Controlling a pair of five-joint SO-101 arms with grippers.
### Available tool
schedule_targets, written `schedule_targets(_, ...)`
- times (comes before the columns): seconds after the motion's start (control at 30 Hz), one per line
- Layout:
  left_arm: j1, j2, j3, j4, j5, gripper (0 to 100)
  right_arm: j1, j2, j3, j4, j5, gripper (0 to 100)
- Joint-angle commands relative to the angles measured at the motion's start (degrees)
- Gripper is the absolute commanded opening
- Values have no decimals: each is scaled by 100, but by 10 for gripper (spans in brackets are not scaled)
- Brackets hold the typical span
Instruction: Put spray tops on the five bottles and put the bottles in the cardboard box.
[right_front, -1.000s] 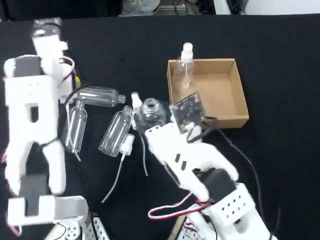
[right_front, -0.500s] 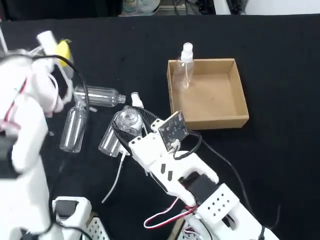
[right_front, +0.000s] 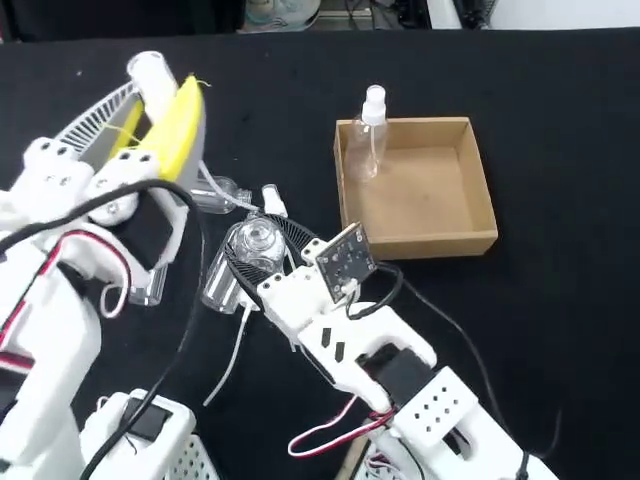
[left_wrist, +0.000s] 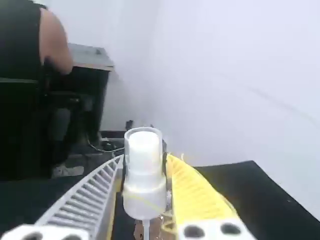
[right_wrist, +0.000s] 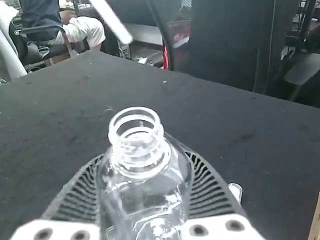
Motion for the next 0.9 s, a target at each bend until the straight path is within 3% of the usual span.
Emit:
schedule_targets(0.0, 462, 88, -242, -88, -369, 30, -62, -127, -48, -176, -35, 11)
schedule_targets(0.63, 593, 132, -136, 413, -914, 30, -62, -127, -48, -176, -26, 11)
schedule_targets(0.87, 576, 237, 409, 97, -914, 30, -62, -127, -48, -176, -44, 11)
